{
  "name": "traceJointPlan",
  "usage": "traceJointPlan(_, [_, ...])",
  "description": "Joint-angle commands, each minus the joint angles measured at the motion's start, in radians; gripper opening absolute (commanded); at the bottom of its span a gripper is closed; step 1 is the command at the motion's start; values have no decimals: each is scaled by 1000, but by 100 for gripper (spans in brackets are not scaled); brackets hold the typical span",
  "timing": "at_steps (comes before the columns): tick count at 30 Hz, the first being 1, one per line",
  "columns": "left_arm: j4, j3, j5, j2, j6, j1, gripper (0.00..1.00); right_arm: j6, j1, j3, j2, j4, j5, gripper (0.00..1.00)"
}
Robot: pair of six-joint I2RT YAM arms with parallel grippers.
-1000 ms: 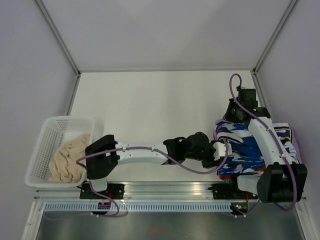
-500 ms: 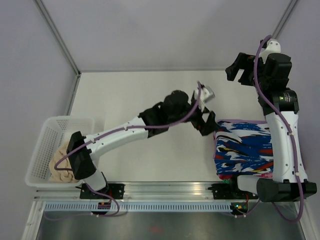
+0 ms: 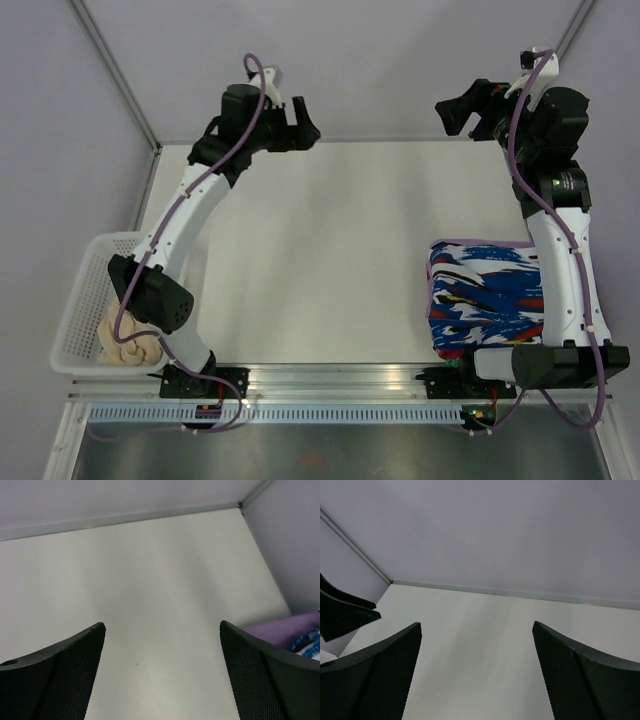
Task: Fold and stack the trousers
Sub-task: Neatly place the folded trousers to the corner
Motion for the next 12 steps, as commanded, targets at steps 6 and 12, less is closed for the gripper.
traceJointPlan(6, [-107,37,-103,-108,131,202,100,2,-1,6,69,135,44,98])
traceJointPlan(12, [-140,-52,-164,-214,176,206,100,19,-1,-131,47,187,30,98])
